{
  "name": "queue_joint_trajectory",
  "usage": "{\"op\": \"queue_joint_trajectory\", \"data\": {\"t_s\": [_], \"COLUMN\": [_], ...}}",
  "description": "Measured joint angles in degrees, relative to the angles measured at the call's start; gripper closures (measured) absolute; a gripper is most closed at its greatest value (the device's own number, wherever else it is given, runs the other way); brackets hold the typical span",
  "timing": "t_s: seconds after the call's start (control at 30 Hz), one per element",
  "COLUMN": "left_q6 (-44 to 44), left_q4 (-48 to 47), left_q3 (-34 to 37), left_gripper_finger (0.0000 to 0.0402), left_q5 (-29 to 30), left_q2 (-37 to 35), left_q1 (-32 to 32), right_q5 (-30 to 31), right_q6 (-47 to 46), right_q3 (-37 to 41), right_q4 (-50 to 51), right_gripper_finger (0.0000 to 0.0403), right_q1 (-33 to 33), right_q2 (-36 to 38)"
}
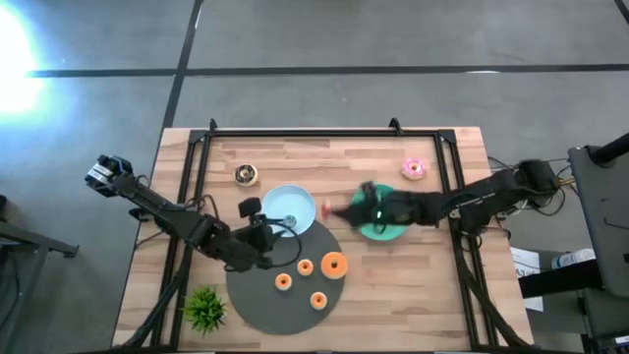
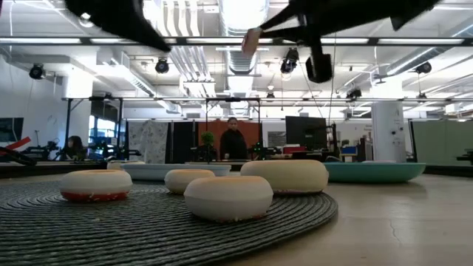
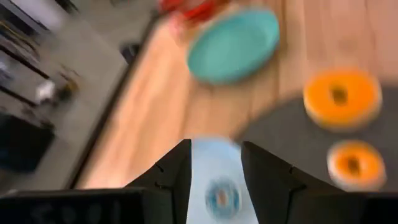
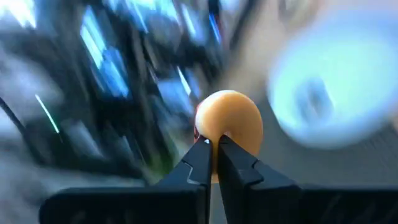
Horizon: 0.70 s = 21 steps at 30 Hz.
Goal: Pick & Place donuts
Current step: Put the small orange donut on the white plate
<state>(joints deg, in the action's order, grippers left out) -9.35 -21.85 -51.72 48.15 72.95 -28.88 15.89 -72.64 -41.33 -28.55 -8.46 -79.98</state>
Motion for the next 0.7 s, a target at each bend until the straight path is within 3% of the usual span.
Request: {"op": "queue_joint_trajectory", "data": {"t_s": [0.1,0.2,0.4,0.7], "left_q6": [3.4,7.4,11.0,17.5], "left_q4": [9.5,19.1,28.0,35.8], "left_q3": [0.9,2.1,2.4,2.5], "left_gripper_finger": [0.0287,0.0287,0.0286,0.0286], "left_q5": [7.9,13.3,9.3,8.3], "left_q2": [0.0,0.0,2.2,6.4], "left_q1": [0.1,1.9,7.7,12.2], "right_q5": [8.8,10.6,11.0,10.0], "right_q6": [-6.5,-11.0,-14.3,-25.6], "right_q3": [3.2,3.4,-1.2,-5.4], "right_q4": [-10.3,-14.7,-24.5,-26.1], "right_gripper_finger": [0.0391,0.0390,0.0390,0.0390], "right_q1": [1.1,1.2,2.3,2.7], "right_q2": [-0.8,-3.5,-9.7,-15.4]}}
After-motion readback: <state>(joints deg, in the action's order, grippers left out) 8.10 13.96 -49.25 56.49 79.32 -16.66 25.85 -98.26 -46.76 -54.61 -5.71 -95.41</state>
